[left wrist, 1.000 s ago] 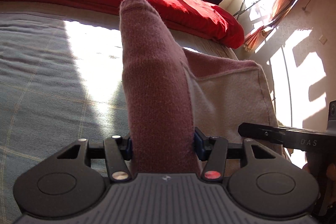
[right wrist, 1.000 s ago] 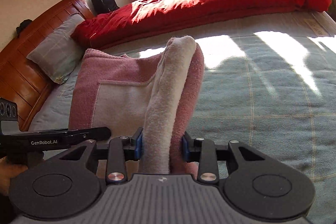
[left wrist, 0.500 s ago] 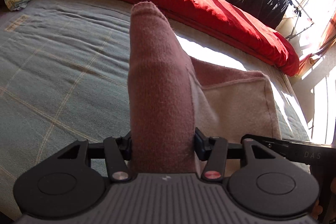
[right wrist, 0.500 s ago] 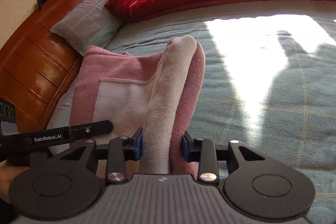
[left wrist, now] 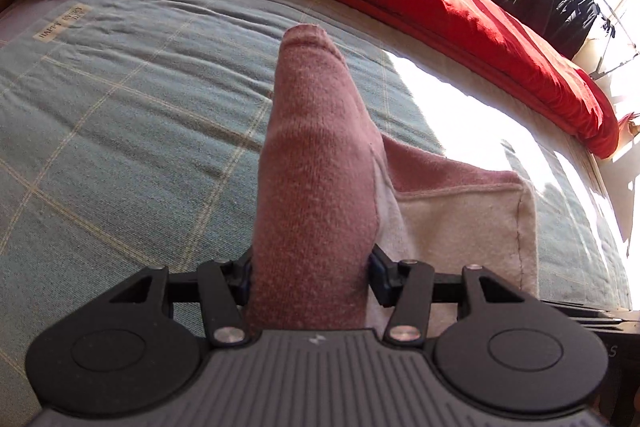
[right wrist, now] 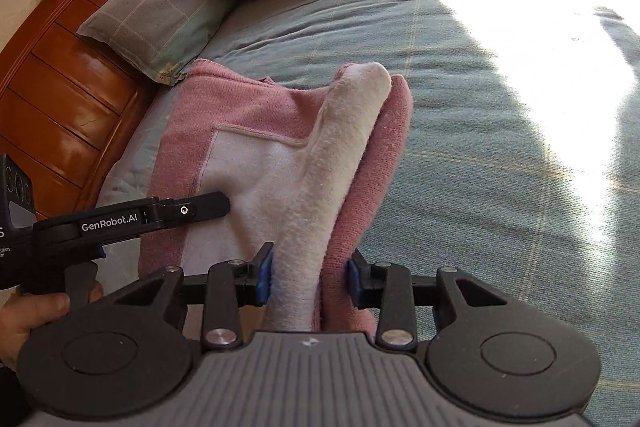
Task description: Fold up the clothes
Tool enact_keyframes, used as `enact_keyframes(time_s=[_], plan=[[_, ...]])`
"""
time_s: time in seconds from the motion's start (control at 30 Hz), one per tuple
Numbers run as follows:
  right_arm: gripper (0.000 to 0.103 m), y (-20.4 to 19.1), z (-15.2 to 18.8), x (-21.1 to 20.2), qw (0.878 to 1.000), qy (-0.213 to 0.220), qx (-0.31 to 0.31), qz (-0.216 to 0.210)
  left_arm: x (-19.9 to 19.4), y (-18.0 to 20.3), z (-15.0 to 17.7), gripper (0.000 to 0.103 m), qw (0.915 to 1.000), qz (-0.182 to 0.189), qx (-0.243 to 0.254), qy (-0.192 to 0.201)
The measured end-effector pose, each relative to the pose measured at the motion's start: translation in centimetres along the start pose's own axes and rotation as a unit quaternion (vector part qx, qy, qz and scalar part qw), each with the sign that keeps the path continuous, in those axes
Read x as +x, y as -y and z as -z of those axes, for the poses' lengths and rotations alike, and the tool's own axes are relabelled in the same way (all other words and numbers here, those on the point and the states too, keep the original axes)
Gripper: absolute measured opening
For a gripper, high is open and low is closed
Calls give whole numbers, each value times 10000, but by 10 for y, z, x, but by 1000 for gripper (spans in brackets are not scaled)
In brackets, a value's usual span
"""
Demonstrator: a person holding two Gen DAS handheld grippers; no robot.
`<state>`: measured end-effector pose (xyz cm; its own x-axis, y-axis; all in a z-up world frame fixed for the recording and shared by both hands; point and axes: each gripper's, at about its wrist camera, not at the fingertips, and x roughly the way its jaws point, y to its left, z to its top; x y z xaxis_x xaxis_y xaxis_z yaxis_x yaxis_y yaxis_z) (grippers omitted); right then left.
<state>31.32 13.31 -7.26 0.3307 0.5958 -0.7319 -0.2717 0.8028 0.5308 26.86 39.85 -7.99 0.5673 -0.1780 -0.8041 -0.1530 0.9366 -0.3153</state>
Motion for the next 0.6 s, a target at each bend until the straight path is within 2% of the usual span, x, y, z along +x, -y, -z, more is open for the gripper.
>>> enact_keyframes(time_s=[0.3,0.5,0.6], plan=[[41,-6,-7,23,9999,-85,9,-96,14,-25,-9,52,10000,16,-72,-19],[42,9,-3,36,9999,-138,101,-8,34,-39,-8,52,9999,-5,-111,-102],[42,21,-1,38,9995,-153,282,-67,39,-46,-10,53,9997,97,-222,-96]])
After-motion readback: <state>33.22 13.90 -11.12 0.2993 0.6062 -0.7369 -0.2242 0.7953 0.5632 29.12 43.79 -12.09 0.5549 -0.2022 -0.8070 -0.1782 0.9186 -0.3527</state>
